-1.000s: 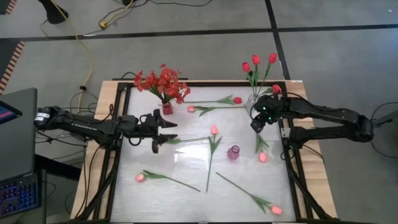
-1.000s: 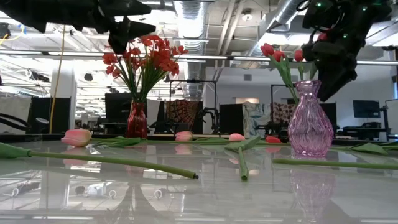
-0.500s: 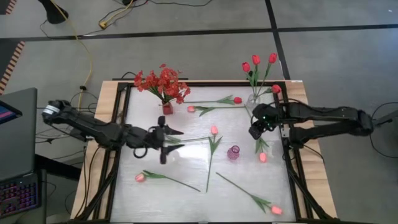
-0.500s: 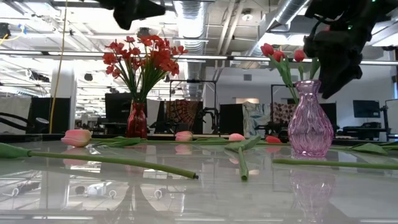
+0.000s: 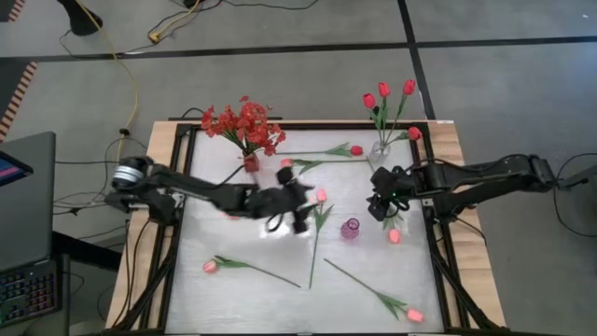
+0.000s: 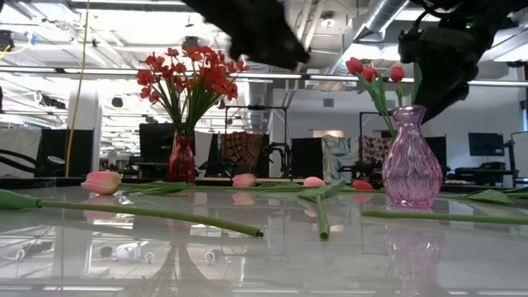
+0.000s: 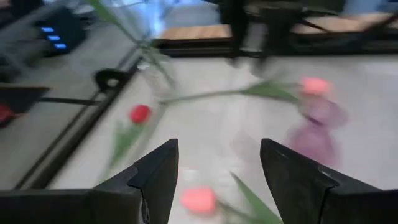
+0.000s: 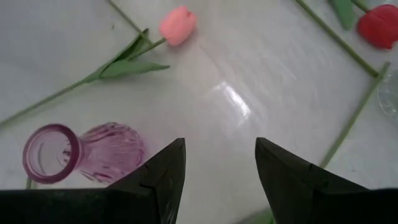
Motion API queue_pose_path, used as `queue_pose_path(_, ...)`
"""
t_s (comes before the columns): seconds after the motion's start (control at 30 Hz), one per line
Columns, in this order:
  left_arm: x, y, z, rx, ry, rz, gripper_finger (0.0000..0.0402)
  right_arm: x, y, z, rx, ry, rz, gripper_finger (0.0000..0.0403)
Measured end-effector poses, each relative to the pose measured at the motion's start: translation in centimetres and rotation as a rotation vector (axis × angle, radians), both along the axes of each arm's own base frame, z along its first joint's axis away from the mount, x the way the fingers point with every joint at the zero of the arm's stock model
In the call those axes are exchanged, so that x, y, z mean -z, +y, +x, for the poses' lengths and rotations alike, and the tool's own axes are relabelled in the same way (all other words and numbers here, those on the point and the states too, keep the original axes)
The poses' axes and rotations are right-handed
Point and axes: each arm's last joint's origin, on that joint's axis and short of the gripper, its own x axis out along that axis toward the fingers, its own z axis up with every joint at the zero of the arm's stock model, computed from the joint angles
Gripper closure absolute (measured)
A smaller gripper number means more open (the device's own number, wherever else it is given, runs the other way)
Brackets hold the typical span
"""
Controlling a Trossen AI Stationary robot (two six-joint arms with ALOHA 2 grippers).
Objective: Sort flowers into vase by color
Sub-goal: Put the red tulip into the transparent flower vase
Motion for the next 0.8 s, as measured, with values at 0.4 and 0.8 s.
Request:
queue_pose_path(0.4, 3.8, 10.1, 9.6, -0.23, 0.166, 0.14, 0.0187, 0.5, 0.6, 0.5, -0.053, 0.032, -0.016, 0.0185)
queue_pose_path(0.8, 5.2, 18.4, 10.9, -0.213, 0.317, 0.0, 0.0187, 0.5, 0.8, 0.5, -0.083, 0.031, -0.029, 0.0185)
